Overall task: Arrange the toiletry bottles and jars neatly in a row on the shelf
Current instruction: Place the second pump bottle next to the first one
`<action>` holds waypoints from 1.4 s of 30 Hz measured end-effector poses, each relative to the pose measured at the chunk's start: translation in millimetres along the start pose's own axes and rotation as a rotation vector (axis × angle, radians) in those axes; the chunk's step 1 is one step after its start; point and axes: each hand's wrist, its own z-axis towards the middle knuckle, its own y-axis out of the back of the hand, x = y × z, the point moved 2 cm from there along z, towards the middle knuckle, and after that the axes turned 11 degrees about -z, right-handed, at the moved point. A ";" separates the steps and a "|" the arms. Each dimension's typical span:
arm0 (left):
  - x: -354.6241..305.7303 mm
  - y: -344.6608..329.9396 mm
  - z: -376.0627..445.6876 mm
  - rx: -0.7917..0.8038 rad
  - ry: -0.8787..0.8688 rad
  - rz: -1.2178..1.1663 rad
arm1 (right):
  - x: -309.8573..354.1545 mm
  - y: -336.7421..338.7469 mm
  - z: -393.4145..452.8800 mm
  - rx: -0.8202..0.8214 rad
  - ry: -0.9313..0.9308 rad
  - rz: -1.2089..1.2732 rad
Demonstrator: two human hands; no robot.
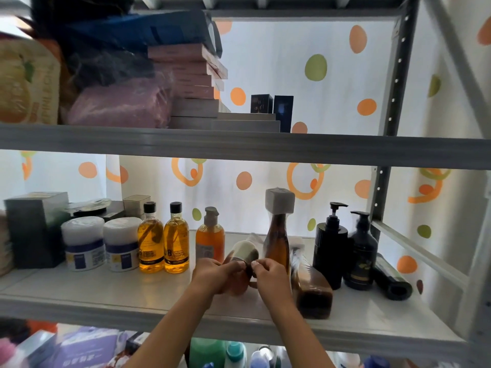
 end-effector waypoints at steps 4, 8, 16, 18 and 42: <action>0.9 12.4 -12.7 0.085 -0.095 -0.179 | 5.1 -1.3 -3.3 0.168 -0.160 0.196; 6.7 21.5 -23.8 0.175 -0.167 -0.254 | 13.0 2.9 -5.0 0.286 -0.215 0.357; 9.6 22.8 -29.5 0.285 -0.215 -0.095 | 24.3 12.0 -15.3 0.233 -0.023 0.273; 5.7 20.1 -32.3 0.272 -0.303 0.053 | 29.0 13.6 -18.0 0.187 0.019 0.215; 18.5 -2.9 -4.4 0.190 -0.415 0.099 | 27.7 12.3 -12.7 0.006 0.133 -0.125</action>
